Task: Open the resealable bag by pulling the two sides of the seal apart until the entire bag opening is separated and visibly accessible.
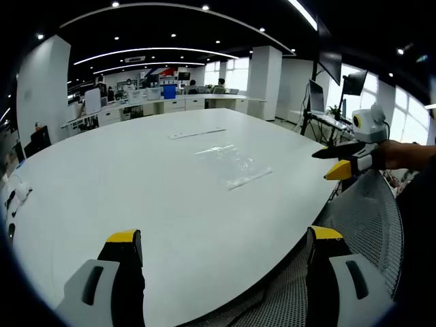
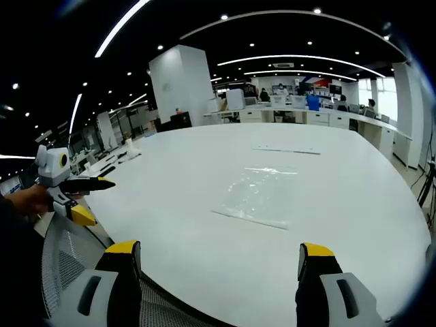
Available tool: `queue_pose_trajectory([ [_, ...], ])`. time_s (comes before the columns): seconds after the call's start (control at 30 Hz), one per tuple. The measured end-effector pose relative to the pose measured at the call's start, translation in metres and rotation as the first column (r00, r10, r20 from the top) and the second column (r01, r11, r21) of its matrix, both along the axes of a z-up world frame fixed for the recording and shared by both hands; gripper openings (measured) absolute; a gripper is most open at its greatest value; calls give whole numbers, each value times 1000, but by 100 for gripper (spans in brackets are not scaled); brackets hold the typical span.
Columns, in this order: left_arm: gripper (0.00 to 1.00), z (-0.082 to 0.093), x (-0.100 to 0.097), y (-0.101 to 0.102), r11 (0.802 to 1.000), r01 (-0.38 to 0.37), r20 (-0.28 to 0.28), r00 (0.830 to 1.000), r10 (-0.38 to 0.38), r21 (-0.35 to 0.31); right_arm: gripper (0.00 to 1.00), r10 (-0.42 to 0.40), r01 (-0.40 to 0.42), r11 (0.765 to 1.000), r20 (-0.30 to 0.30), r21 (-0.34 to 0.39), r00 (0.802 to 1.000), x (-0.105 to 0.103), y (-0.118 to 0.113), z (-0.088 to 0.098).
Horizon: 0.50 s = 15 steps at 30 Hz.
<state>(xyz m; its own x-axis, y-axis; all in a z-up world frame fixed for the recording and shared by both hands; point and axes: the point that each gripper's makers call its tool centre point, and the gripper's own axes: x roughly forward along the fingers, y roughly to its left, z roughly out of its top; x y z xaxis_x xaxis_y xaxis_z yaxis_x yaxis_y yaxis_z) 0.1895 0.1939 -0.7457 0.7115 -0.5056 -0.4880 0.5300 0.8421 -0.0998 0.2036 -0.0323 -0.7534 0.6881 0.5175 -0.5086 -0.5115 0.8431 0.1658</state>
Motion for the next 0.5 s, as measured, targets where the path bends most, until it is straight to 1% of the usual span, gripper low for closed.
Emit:
queue_pose_trajectory([
  [0.5,99,-1,0,0,1000,2,-2,1000,-2,-2,95,7,-7,1000,-7,-1,1000,-1,2,-1],
])
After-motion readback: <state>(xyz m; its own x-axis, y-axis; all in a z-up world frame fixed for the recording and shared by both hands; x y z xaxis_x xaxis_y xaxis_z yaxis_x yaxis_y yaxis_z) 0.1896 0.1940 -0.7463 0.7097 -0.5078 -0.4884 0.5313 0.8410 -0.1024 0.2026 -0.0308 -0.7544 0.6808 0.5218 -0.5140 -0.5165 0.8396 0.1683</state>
